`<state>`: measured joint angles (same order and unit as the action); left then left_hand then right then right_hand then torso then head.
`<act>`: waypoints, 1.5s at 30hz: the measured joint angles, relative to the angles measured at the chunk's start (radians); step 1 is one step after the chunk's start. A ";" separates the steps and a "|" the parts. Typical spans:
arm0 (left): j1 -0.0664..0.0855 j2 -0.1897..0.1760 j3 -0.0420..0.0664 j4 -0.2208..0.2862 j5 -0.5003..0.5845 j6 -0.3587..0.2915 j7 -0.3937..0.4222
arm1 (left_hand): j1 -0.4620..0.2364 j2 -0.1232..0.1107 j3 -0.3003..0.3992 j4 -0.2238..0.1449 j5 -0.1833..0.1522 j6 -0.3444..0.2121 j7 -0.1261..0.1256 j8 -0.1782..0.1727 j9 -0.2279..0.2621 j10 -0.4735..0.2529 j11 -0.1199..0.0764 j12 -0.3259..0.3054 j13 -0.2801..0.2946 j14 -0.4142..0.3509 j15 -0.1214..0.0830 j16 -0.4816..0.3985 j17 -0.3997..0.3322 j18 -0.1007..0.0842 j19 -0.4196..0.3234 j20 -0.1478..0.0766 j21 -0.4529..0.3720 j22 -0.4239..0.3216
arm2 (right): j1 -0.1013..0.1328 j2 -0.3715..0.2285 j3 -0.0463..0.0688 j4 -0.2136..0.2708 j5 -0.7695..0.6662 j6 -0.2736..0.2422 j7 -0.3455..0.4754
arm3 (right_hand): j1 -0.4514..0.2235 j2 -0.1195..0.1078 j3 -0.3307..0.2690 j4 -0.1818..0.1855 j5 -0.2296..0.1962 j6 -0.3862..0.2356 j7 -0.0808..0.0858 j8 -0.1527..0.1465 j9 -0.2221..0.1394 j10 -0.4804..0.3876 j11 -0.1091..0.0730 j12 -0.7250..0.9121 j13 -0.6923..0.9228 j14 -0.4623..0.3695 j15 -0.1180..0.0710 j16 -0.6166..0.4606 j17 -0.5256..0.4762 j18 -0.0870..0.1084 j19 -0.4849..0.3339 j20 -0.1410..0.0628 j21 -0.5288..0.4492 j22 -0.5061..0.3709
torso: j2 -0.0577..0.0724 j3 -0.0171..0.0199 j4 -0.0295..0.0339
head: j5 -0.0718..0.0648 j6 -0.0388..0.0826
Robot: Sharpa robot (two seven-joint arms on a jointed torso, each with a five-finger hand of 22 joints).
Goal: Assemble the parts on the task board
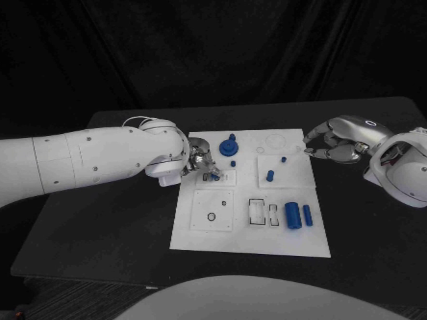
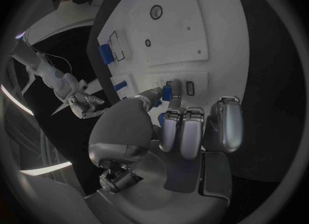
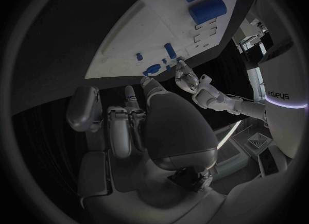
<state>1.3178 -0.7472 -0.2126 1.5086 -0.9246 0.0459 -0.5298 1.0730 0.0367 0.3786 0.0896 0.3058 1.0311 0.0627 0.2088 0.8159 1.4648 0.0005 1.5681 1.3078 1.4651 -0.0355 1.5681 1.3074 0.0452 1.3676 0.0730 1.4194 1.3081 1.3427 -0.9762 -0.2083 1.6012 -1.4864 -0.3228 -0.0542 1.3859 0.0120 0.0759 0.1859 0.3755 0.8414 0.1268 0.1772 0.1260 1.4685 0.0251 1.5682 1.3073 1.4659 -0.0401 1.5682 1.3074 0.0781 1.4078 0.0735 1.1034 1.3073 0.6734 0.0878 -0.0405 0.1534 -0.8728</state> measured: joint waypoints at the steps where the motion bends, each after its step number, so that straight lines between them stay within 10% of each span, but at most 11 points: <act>1: 0.000 0.000 0.000 0.000 0.000 0.000 0.000 | 0.000 0.000 0.000 0.000 0.000 0.002 -0.002 0.000 0.000 0.000 0.000 0.000 0.000 0.000 0.000 0.000 0.000 0.000 0.000 0.000 0.000 0.000 | 0.000 0.000 0.000 0.000 0.000 0.000 0.000 | 0.000 0.000 0.000 0.000 0.000 0.000 0.000 0.000 0.000 0.000 0.000 0.000 0.000 0.000 0.000 0.000 0.000 0.000 0.000 0.000 0.000 0.000 | 0.000 -0.0001 0.0000 | 0.000 0.000; 37: 0.000 0.010 0.001 -0.012 0.000 0.046 -0.015 | -0.001 -0.001 0.000 0.000 -0.001 0.002 -0.002 -0.004 0.002 0.000 0.000 0.000 0.000 0.000 0.000 0.000 0.000 0.000 0.000 0.000 -0.004 0.000 | -0.002 -0.001 0.000 0.000 0.000 0.011 -0.008 | 0.000 0.000 0.003 -0.003 0.007 0.000 0.000 0.000 -0.002 0.000 0.000 0.000 0.000 0.000 0.000 0.000 0.000 0.000 0.000 0.000 -0.004 0.001 | 0.000 0.0004 0.0002 | 0.001 0.000; 45: 0.000 0.015 0.000 -0.025 0.001 0.046 -0.014 | -0.036 -0.001 -0.038 0.055 -0.079 0.007 0.000 -0.018 0.002 0.000 0.000 0.000 0.000 0.000 0.000 0.000 0.000 0.000 0.000 0.000 -0.012 0.000 | -0.002 -0.001 0.000 0.000 0.000 0.013 -0.010 | 0.000 0.000 0.003 -0.003 0.007 0.000 0.000 0.000 -0.002 0.000 0.000 0.000 0.000 0.000 0.000 0.000 0.000 0.000 0.000 0.000 -0.004 0.000 | 0.000 0.0004 0.0001 | 0.002 0.000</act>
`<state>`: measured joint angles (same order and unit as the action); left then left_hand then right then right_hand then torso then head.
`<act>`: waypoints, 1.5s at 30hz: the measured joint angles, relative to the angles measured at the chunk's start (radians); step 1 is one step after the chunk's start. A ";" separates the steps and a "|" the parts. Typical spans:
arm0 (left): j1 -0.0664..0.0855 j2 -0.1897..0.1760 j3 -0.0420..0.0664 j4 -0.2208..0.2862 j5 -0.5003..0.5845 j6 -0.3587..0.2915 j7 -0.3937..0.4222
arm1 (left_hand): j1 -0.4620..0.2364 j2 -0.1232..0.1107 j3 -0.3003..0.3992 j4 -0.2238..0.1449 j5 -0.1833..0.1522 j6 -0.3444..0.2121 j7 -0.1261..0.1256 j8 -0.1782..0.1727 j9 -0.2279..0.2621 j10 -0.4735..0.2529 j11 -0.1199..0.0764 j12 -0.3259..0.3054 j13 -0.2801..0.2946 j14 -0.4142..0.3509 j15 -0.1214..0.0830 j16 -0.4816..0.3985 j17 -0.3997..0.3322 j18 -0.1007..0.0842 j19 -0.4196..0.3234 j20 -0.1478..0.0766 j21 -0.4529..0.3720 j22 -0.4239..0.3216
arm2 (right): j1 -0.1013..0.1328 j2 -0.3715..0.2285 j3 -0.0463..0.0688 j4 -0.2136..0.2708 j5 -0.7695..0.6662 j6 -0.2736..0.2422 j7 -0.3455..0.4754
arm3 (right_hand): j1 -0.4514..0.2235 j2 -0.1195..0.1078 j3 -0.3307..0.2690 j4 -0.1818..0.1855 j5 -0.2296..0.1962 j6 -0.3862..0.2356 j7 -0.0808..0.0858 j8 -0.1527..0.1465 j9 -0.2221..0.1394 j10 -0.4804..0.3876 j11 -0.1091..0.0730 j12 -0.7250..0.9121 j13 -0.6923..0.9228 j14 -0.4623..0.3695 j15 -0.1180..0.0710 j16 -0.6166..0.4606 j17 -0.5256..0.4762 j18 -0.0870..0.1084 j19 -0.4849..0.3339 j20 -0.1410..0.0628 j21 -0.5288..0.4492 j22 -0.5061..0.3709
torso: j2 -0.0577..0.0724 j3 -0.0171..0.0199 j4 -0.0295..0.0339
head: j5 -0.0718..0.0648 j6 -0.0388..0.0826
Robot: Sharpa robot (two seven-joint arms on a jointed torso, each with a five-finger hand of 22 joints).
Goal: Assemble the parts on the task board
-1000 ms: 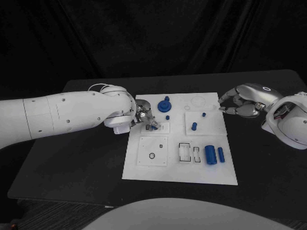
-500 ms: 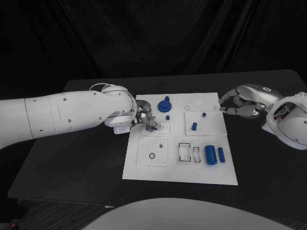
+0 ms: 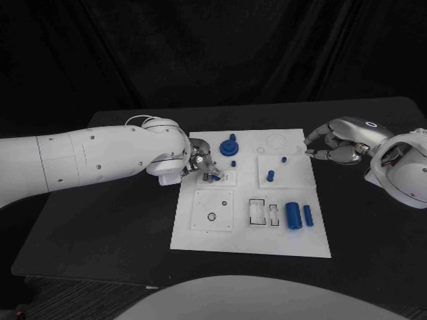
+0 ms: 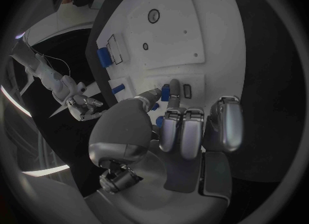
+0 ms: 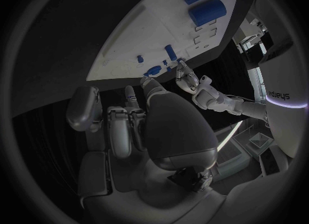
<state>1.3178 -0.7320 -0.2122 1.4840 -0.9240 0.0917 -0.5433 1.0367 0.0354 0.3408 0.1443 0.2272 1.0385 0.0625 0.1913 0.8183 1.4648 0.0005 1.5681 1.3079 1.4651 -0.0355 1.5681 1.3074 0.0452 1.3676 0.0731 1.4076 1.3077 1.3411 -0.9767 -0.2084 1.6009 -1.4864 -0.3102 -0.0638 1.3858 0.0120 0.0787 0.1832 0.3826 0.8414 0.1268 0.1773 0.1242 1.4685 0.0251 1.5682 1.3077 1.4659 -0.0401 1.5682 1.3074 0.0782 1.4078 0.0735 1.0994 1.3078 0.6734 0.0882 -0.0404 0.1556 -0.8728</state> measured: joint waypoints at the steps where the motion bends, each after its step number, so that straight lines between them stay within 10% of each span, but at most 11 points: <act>1: 0.000 0.000 0.000 -0.001 0.000 0.000 0.000 | -0.003 -0.003 -0.009 0.009 -0.012 0.000 0.000 -0.002 -0.001 0.000 0.000 0.000 0.000 0.000 0.000 0.000 0.000 0.000 0.000 0.000 0.000 0.000 | 0.000 0.000 0.000 0.000 0.000 0.000 0.000 | 0.000 0.000 0.000 0.000 0.000 0.000 0.000 0.000 0.000 0.000 0.000 0.000 0.000 0.000 0.000 0.000 0.000 0.000 0.000 0.000 0.000 0.000 | 0.000 0.0000 0.0000 | 0.000 0.000; 13: 0.000 0.009 0.000 -0.011 -0.001 0.001 -0.003 | -0.075 -0.004 -0.117 0.123 -0.160 0.014 0.007 -0.020 -0.008 0.000 0.000 0.000 0.000 0.000 0.000 0.000 0.000 0.000 0.004 0.004 -0.004 0.000 | 0.000 0.000 0.000 0.000 0.000 0.002 -0.001 | 0.000 0.000 0.004 -0.004 0.000 0.000 0.000 0.000 -0.001 0.000 0.000 0.000 0.000 0.000 0.000 0.000 0.000 0.000 -0.004 0.004 0.000 0.000 | 0.000 0.0000 0.0000 | 0.000 0.000; 31: 0.000 0.012 0.000 -0.016 -0.001 0.005 -0.004 | -0.083 -0.004 -0.150 0.135 -0.165 0.025 0.004 -0.024 -0.002 0.000 0.000 0.000 0.000 0.000 0.000 0.000 0.000 0.000 0.004 0.004 -0.008 0.000 | 0.000 0.001 0.000 -0.001 0.000 0.006 -0.003 | 0.000 0.000 0.004 -0.004 0.000 0.000 0.000 0.000 -0.001 0.000 0.000 0.000 0.000 0.000 0.000 0.000 0.000 0.000 -0.004 0.004 -0.004 0.000 | 0.000 -0.0003 -0.0002 | 0.001 0.000; 37: 0.000 0.011 0.000 -0.016 -0.001 0.005 -0.002 | 0.012 0.007 -0.133 0.064 -0.044 0.028 0.000 -0.019 0.025 0.000 0.000 0.000 0.000 0.000 0.000 0.000 0.000 0.000 0.004 0.004 -0.012 0.000 | -0.001 0.001 0.000 -0.001 0.000 0.006 -0.003 | 0.000 0.000 0.004 -0.004 0.004 0.000 0.000 0.000 -0.002 0.000 0.000 0.000 0.000 0.000 0.000 0.000 0.000 0.000 -0.004 0.004 -0.004 0.000 | 0.000 -0.0005 -0.0007 | 0.003 0.000; 45: 0.000 0.009 0.000 -0.013 -0.001 0.005 0.001 | 0.063 0.012 -0.111 0.017 0.029 0.024 -0.004 -0.015 0.042 0.000 0.000 0.000 0.000 0.000 0.000 0.000 0.000 0.000 0.004 0.004 -0.016 0.000 | -0.002 0.001 0.000 -0.002 0.000 0.007 -0.003 | 0.000 0.000 0.004 -0.004 0.004 0.000 0.000 0.000 -0.002 0.000 0.000 0.000 0.000 0.000 0.000 0.000 0.000 0.000 -0.004 0.004 -0.004 0.000 | 0.000 -0.0006 -0.0010 | 0.004 0.000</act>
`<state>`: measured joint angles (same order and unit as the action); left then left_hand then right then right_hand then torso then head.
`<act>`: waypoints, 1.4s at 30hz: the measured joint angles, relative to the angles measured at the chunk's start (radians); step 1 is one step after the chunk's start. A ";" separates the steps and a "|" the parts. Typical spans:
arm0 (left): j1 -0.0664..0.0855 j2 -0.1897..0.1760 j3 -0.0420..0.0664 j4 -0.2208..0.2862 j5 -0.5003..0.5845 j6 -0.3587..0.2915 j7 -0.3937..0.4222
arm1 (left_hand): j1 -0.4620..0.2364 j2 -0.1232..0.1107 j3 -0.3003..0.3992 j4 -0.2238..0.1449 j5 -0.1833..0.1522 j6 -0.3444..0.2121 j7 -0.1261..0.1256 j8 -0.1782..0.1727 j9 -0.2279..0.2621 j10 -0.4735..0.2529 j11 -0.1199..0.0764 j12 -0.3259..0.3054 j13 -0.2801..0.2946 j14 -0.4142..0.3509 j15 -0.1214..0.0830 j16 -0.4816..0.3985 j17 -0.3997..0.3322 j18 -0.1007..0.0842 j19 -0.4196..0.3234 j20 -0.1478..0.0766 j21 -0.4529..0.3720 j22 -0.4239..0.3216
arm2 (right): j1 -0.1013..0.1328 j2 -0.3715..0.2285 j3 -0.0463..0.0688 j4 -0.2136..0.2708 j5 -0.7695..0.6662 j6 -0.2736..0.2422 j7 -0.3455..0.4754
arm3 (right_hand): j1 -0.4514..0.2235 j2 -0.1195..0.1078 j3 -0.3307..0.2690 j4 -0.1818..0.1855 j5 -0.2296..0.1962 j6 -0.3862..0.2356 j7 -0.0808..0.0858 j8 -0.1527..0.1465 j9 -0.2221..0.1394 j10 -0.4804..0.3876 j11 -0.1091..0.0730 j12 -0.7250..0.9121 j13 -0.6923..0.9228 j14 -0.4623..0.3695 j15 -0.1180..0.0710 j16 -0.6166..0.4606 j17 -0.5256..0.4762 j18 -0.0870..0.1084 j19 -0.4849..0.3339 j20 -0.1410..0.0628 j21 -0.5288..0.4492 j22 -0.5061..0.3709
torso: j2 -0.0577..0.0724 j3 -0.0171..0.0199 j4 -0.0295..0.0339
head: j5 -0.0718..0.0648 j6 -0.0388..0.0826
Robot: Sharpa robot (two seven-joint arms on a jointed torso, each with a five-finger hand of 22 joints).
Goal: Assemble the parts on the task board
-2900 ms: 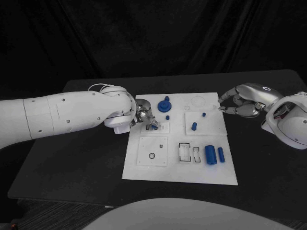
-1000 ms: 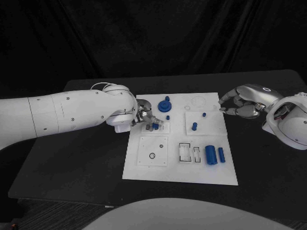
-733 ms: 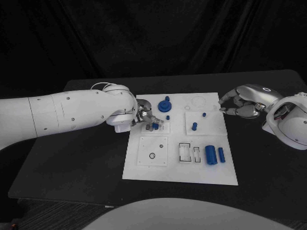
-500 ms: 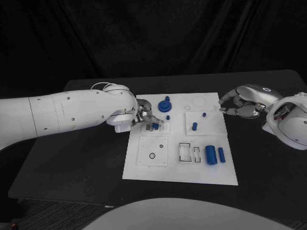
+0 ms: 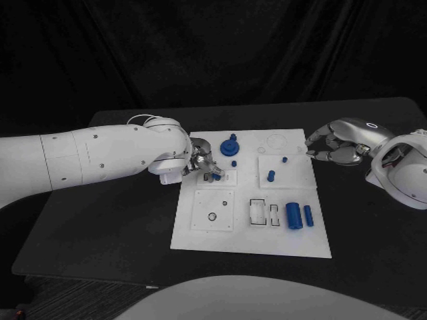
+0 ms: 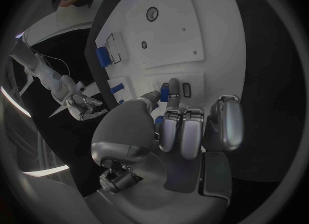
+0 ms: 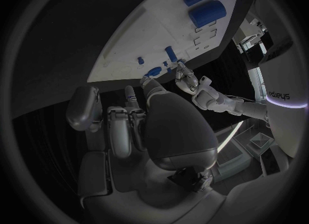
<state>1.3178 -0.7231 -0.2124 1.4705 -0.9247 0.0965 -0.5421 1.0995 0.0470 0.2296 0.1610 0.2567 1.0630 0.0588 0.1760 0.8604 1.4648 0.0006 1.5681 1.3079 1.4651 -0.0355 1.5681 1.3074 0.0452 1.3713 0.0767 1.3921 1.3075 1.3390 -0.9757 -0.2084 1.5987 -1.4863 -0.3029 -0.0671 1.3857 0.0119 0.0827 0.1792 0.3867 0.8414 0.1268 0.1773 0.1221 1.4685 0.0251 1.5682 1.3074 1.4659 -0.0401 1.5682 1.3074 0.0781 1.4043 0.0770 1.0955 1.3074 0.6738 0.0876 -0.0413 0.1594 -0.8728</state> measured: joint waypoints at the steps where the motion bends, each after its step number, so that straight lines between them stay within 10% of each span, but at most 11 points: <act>1: 0.000 0.000 0.000 0.000 0.000 0.000 0.001 | 0.005 -0.001 0.003 -0.003 0.007 0.000 0.000 0.000 0.001 0.000 0.000 0.000 0.000 0.000 0.000 0.000 0.000 0.000 0.000 0.000 0.000 0.000 | 0.000 0.000 0.000 0.000 0.000 0.000 0.000 | 0.000 0.000 0.000 0.000 0.000 0.000 0.000 0.000 0.000 0.000 0.000 0.000 0.000 0.000 0.000 0.000 0.000 0.000 0.000 0.000 0.000 0.000 | 0.000 0.0000 0.0000 | 0.000 0.000; 35: 0.000 -0.003 0.001 0.009 0.000 0.016 -0.003 | 0.015 0.005 0.014 -0.014 0.049 0.000 0.000 0.004 0.012 0.000 0.000 0.000 0.000 0.004 -0.004 0.000 0.000 0.000 0.004 -0.004 0.000 0.000 | -0.001 -0.001 0.000 -0.002 0.000 0.006 -0.004 | 0.004 0.004 0.008 -0.008 0.011 0.000 0.000 -0.004 -0.002 0.000 0.000 0.000 0.000 0.000 0.000 0.000 0.000 0.000 0.000 0.000 0.000 0.001 | 0.000 0.0001 -0.0004 | 0.001 0.000; 42: 0.000 -0.002 0.000 0.006 0.000 0.020 -0.010 | -0.043 0.005 -0.027 0.041 -0.095 0.000 0.000 0.004 0.019 0.000 0.000 0.000 0.000 0.004 -0.004 0.000 0.000 0.000 0.004 -0.004 -0.009 0.000 | -0.001 0.000 0.000 -0.002 0.000 0.008 -0.005 | 0.004 0.004 0.008 -0.008 0.011 0.000 0.000 -0.004 -0.003 0.000 0.000 0.000 0.000 0.000 0.000 0.000 0.000 0.000 -0.004 -0.004 -0.006 0.001 | 0.000 0.0002 -0.0002 | 0.001 0.000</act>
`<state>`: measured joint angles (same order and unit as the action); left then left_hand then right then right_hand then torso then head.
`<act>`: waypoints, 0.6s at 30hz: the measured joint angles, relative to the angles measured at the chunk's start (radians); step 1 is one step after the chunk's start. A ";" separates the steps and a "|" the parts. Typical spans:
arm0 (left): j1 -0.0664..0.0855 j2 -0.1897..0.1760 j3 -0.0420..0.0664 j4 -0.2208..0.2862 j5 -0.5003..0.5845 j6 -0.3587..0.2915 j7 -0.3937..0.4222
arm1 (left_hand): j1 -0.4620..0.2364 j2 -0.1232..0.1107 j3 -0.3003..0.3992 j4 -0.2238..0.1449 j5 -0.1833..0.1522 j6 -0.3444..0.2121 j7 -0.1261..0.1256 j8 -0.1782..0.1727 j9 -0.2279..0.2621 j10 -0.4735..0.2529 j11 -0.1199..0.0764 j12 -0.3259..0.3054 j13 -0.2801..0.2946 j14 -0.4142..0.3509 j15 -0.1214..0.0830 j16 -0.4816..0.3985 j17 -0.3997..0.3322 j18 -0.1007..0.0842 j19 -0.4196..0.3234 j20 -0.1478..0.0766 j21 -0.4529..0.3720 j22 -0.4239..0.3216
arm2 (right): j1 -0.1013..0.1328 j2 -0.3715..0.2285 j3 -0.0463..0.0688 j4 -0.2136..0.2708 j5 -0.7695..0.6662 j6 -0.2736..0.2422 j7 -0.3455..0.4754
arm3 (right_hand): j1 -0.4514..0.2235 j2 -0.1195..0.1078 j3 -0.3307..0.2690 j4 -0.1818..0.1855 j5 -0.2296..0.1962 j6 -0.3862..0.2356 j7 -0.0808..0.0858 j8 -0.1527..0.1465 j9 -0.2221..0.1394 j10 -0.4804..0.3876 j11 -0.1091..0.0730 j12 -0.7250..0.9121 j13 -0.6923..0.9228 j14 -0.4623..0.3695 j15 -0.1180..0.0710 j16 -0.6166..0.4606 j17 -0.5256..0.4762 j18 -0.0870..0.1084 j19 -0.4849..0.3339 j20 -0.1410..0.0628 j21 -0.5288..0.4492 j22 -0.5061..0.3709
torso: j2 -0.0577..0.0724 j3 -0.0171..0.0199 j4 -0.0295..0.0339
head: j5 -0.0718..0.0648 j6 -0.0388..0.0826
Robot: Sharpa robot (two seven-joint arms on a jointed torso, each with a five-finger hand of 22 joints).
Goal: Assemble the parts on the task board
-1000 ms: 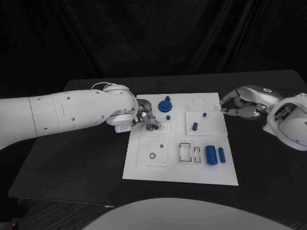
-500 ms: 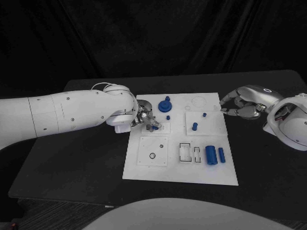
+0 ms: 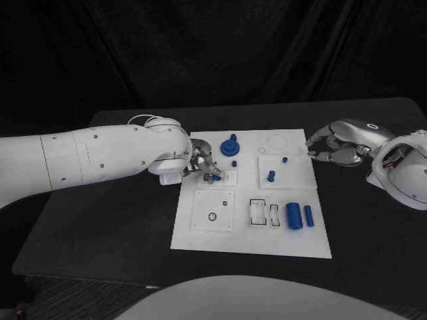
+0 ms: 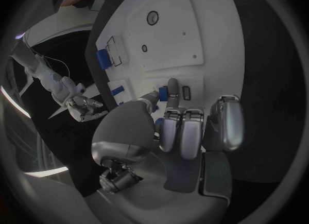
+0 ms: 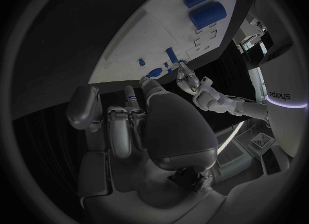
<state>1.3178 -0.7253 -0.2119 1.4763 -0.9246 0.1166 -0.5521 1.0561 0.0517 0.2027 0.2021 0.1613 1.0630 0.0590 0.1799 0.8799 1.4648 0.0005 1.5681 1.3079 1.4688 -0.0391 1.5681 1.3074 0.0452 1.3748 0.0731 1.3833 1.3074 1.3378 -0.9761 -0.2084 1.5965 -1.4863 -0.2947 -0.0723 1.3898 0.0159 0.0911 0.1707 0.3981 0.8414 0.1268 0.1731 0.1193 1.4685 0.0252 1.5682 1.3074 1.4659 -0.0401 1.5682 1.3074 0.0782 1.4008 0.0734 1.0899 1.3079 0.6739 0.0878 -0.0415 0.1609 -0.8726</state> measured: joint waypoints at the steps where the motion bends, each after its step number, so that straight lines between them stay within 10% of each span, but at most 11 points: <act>1: 0.000 0.000 0.000 0.000 0.000 0.001 -0.001 | -0.017 -0.001 -0.014 0.017 -0.028 0.000 0.000 0.000 0.000 0.000 0.000 0.000 0.000 0.000 0.000 0.000 0.000 0.000 0.000 0.000 -0.001 0.000 | 0.000 0.000 0.000 0.000 0.000 0.000 0.000 | 0.000 0.000 0.000 0.000 0.000 0.000 0.000 0.000 0.000 0.000 0.000 0.000 0.000 0.000 0.000 0.000 0.000 0.000 0.000 0.000 -0.004 0.000 | 0.000 0.0000 0.0000 | 0.000 0.000; 6: 0.000 0.002 0.000 -0.003 0.000 0.001 -0.005 | -0.073 -0.004 -0.067 0.072 -0.103 0.000 0.000 0.000 -0.001 0.000 0.000 0.000 0.000 0.000 0.000 0.000 0.000 0.000 0.000 0.000 -0.005 0.000 | 0.000 0.000 0.000 0.000 0.000 0.002 -0.001 | 0.000 0.000 0.000 0.000 0.000 0.000 0.000 0.000 0.000 0.000 0.000 0.000 0.000 0.000 0.000 0.000 0.000 0.000 0.000 0.000 -0.004 0.000 | 0.000 0.0000 0.0003 | 0.000 0.000; 18: 0.000 0.007 0.000 -0.008 0.000 0.002 -0.007 | -0.124 0.005 -0.117 0.089 -0.106 0.000 0.000 -0.004 0.000 0.000 0.000 0.000 0.000 0.000 0.000 0.000 0.000 0.000 0.000 0.000 -0.005 0.000 | 0.000 0.000 0.000 0.000 0.000 0.005 -0.001 | 0.000 0.000 0.000 0.000 0.004 0.000 0.000 0.000 0.000 0.000 0.000 0.000 0.000 0.000 0.000 0.000 0.000 0.000 0.000 0.000 -0.004 0.000 | 0.001 0.0004 0.0003 | -0.003 0.000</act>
<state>1.3178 -0.7187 -0.2115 1.4688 -0.9248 0.1182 -0.5595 0.9326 0.0572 0.0858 0.2912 0.0552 1.0633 0.0588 0.1759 0.8795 1.4648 0.0005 1.5681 1.3079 1.4687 -0.0391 1.5681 1.3074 0.0453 1.3748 0.0731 1.3779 1.3074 1.3377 -0.9759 -0.2084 1.5964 -1.4863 -0.2898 -0.0738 1.3897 0.0159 0.0911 0.1708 0.4020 0.8414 0.1268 0.1731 0.1195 1.4685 0.0251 1.5682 1.3074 1.4659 -0.0401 1.5682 1.3073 0.0783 1.4008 0.0735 1.0862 1.3077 0.6745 0.0882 -0.0412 0.1577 -0.8726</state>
